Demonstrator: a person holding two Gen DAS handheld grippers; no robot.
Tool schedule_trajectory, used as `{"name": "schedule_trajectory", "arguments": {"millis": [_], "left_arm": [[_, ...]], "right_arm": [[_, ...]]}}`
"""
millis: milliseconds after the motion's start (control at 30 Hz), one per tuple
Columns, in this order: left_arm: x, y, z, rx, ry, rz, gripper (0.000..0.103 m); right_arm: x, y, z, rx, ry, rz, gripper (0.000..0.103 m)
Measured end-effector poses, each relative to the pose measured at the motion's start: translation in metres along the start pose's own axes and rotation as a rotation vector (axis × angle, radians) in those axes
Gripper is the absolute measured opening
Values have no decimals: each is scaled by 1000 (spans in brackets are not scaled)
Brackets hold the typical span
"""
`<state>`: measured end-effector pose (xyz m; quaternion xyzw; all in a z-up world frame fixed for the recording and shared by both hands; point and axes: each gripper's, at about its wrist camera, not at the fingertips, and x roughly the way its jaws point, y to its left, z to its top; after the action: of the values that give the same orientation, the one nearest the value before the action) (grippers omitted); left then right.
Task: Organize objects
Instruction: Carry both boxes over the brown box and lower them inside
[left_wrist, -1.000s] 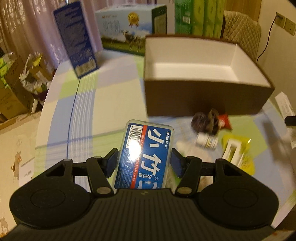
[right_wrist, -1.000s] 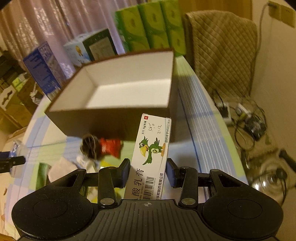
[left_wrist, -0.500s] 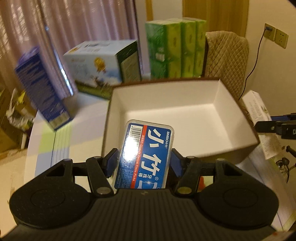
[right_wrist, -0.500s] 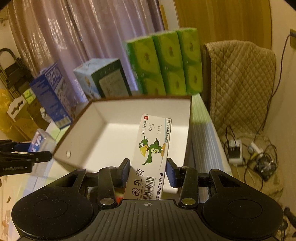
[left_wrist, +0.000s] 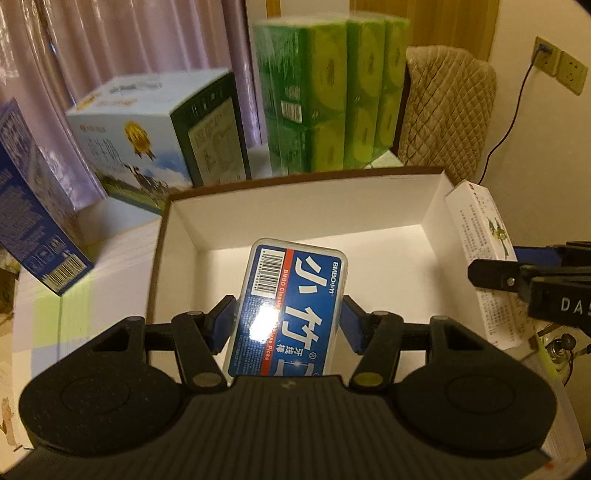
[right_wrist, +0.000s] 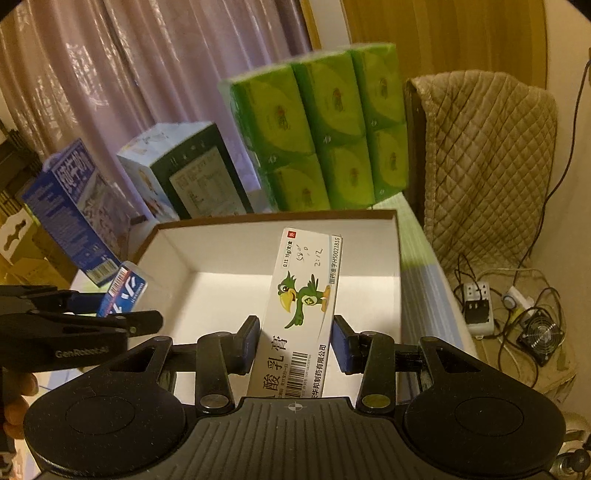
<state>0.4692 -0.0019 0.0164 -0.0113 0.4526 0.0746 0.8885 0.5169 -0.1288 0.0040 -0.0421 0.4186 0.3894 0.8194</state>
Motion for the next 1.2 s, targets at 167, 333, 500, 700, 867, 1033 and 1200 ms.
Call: {"name": "schedule_trajectory", "arguments": {"millis": [167, 333, 500, 700, 867, 1033, 1200], "left_arm": [[35, 5, -1, -45, 72, -19, 56], [65, 7, -10, -77, 144, -28, 56], [86, 5, -18, -109, 199, -38, 56], [95, 0, -22, -121, 222, -48, 56], [98, -3, -26, -127, 236, -56, 57], [94, -3, -23, -123, 220, -58, 71], [90, 1, -22, -114, 209, -31, 72]], "right_arm": [[33, 1, -5, 3, 60, -19, 39], [62, -4, -14, 9, 127, -33, 39], [80, -10, -21, 18, 171, -45, 39], [85, -15, -22, 21, 182, -48, 39], [87, -12, -20, 26, 184, -49, 39], [87, -11, -21, 30, 183, -48, 39], [85, -10, -21, 35, 184, -47, 39]]}}
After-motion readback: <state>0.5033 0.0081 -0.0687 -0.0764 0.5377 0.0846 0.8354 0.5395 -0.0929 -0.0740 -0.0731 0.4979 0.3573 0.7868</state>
